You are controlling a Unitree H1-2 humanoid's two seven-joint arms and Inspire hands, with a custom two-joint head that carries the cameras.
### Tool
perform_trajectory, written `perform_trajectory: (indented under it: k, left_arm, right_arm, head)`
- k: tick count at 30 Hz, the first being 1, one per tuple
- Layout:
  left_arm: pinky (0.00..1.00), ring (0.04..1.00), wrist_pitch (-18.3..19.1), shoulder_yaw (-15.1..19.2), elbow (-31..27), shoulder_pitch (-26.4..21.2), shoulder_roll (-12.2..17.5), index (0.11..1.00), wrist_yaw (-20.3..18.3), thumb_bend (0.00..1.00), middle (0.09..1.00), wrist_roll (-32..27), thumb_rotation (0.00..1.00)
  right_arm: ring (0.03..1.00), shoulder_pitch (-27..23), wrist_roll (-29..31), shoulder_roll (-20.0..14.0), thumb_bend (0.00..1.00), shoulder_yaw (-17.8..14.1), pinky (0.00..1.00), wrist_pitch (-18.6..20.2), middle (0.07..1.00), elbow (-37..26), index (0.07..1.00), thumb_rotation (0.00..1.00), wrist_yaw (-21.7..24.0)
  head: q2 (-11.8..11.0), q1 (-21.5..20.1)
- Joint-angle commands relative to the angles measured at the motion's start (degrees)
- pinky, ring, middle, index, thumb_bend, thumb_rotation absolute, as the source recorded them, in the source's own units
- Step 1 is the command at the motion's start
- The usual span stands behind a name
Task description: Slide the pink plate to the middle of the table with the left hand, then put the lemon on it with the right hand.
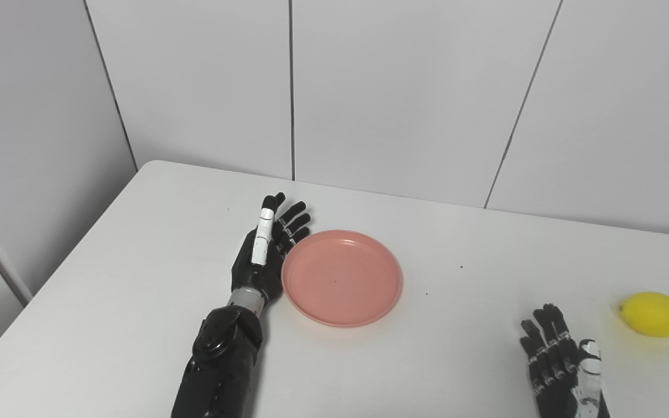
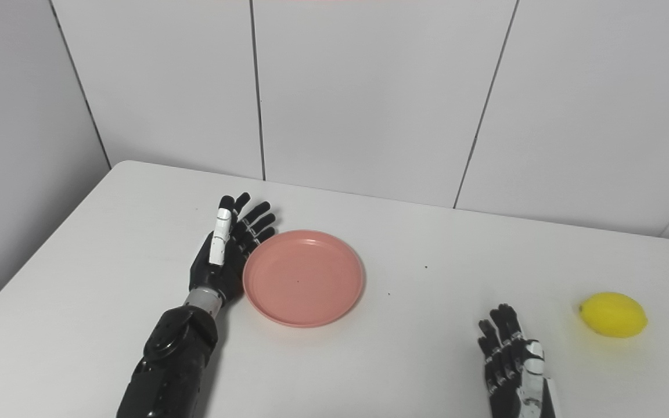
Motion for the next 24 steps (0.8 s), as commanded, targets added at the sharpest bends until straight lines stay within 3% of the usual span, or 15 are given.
perform_trajectory:
  k: [1,12,24]
  left_arm:
    - [0.86,0.847,3.7,-0.7,1.2,1.9,-1.0,0.935,0.8,0.81,0.843,0.3,0.78]
    - [0.86,0.879,3.4,-3.1,0.7,3.1,-2.8,0.935,1.7,0.80,0.872,2.0,0.79]
    - [0.88,0.882,2.2,-2.2,2.4,3.4,-4.4,0.953,3.0,0.76,0.880,3.8,0.76]
  right_arm:
    - [0.947,0.3,-0.2,0.5,0.75,0.5,1.00,-0.1,0.955,-0.4,0.933,1.00,0.2]
    - [0.942,0.3,-1.2,1.3,0.74,1.3,1.00,0.3,0.950,-0.9,0.920,1.00,-0.6]
    - [0.924,0.0,-3.8,3.8,0.79,3.1,0.98,0.4,0.933,-1.1,0.910,1.00,-2.0]
  head:
    - [0.1,0.0]
    - [0.7,-2.0]
    - [1.9,-6.9]
